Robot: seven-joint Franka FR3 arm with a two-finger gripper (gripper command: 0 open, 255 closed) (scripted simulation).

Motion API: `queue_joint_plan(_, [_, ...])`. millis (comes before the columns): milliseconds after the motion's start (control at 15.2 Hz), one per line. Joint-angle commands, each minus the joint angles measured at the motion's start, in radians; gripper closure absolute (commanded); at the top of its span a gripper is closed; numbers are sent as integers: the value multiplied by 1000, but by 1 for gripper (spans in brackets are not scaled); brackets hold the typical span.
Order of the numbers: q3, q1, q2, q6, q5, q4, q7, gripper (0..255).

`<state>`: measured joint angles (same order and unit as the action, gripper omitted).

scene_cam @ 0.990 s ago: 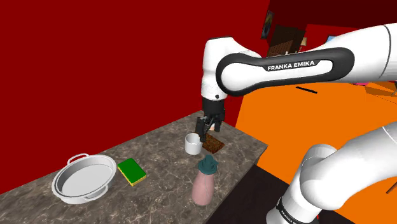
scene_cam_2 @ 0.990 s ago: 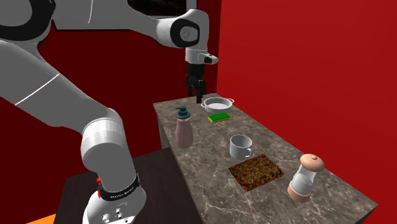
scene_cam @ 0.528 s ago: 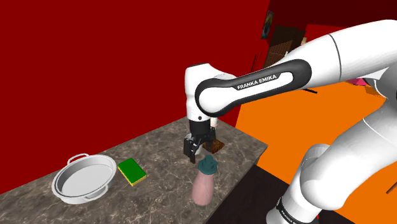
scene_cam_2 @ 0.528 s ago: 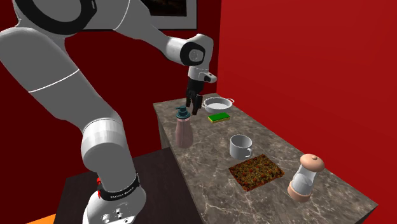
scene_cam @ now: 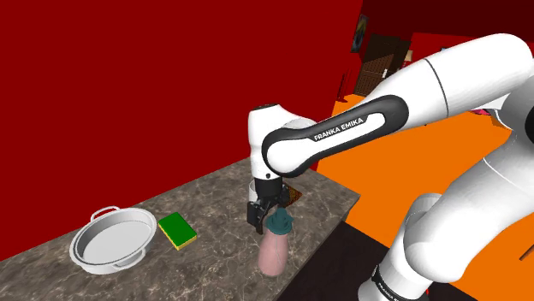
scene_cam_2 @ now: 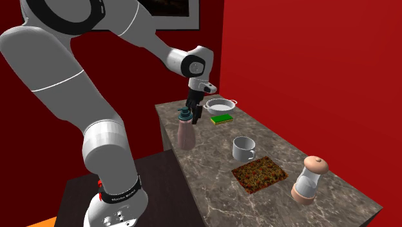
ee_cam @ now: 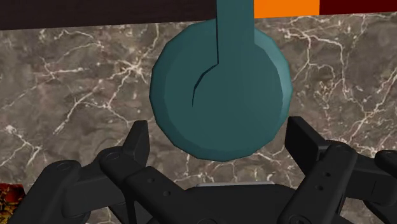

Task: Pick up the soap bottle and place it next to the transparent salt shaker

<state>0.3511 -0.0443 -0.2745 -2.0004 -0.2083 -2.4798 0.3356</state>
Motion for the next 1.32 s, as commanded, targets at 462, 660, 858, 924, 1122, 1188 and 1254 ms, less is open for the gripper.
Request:
queue_joint_plan(462, [1,-1,1,-8,-1,-7,0,255])
queue_joint_plan(660, [1,-1,2,-9,-1,-6,0,255])
queue_joint_plan(858, [1,-1,1,-9,-1,-7,0,255])
queue_joint_plan(924, [2,-1,2,-9,-1,-7,0,255])
queue_joint_plan(1122, [-1,-1,-7,7,-2,1,0,255])
queue_joint_plan(1188, [-2,-1,-15,22,-2,8,0,255])
queue_joint_plan(1254, [-4,-1,-22,37,-2,16,0,255])
